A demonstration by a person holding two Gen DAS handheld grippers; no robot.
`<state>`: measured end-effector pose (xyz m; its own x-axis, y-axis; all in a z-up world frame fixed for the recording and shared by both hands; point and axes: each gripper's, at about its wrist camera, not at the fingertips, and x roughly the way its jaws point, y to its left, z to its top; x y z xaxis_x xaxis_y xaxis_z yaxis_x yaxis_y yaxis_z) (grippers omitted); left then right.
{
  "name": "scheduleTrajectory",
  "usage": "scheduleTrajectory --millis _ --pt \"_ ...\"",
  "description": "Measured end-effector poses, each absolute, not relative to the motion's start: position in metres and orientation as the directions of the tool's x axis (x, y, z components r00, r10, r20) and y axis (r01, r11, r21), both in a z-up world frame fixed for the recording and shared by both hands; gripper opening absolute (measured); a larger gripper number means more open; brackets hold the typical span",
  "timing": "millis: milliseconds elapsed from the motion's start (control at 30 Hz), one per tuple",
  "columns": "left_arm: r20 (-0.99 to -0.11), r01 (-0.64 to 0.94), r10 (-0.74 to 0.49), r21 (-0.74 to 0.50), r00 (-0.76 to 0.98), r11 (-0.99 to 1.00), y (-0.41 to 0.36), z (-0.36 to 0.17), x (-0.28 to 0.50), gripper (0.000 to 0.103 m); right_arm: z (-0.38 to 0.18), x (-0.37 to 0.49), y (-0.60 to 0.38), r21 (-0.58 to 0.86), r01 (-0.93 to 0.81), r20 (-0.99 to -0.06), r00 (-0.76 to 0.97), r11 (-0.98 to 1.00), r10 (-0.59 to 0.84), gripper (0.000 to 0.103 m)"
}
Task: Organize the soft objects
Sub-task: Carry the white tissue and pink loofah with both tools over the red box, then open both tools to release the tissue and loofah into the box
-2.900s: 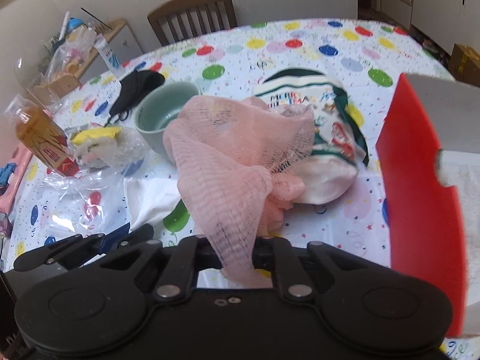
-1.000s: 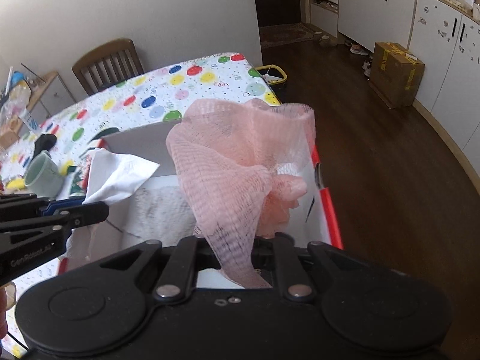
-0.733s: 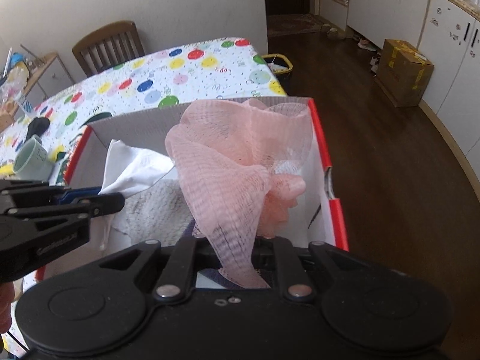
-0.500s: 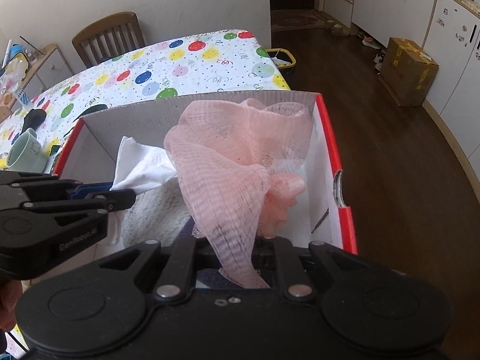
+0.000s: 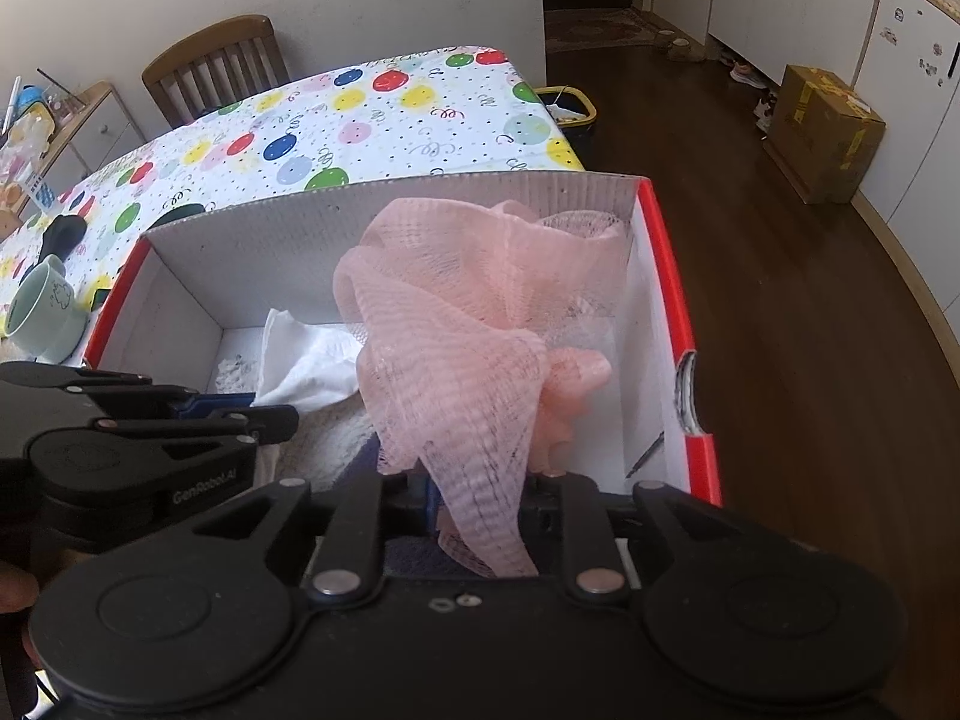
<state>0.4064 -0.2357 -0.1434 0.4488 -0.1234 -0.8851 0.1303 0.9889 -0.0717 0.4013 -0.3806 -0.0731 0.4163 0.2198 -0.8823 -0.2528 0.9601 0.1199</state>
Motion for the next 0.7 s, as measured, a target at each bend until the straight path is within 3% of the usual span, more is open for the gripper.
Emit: scheduleTrajectory --millis 167,333,433,467,500,567,700 --pt "-0.896 0.129 -0.127 -0.079 0.426 0.988 -0.2375 -0.1482 0.4086 0.012 -0.0739 0.4027 -0.3804 0.126 -0.253 -0.882 0.415 0.959 0.225 0.025" --pt "-0.904 0.132 -0.135 -0.088 0.406 0.987 -0.2391 -0.1502 0.4106 0.015 -0.0738 0.4008 -0.3786 0.124 -0.275 -0.882 0.41 0.953 0.233 0.036" --pt "-0.909 0.119 -0.132 -0.092 0.396 0.989 -0.2385 -0.1513 0.4117 0.029 -0.0727 0.3993 -0.3773 0.131 -0.288 -0.88 0.407 0.949 0.245 0.04" --pt "-0.911 0.113 -0.132 -0.095 0.392 0.989 -0.2382 -0.1514 0.412 0.038 -0.0722 0.3986 -0.3772 0.131 -0.29 -0.879 0.409 0.948 0.247 0.041" --pt "-0.91 0.109 -0.134 -0.099 0.392 0.989 -0.2375 -0.1513 0.412 0.053 -0.0716 0.3981 -0.3772 0.133 -0.292 -0.878 0.409 0.947 0.249 0.044" --pt "-0.908 0.108 -0.134 -0.099 0.397 0.989 -0.2374 -0.1499 0.4113 0.065 -0.0704 0.3968 -0.3772 0.133 -0.298 -0.877 0.408 0.945 0.252 0.047" --pt "-0.898 0.117 -0.136 -0.095 0.419 0.989 -0.239 -0.1445 0.4094 0.065 -0.0674 0.3929 -0.3774 0.119 -0.306 -0.874 0.42 0.945 0.245 0.054"
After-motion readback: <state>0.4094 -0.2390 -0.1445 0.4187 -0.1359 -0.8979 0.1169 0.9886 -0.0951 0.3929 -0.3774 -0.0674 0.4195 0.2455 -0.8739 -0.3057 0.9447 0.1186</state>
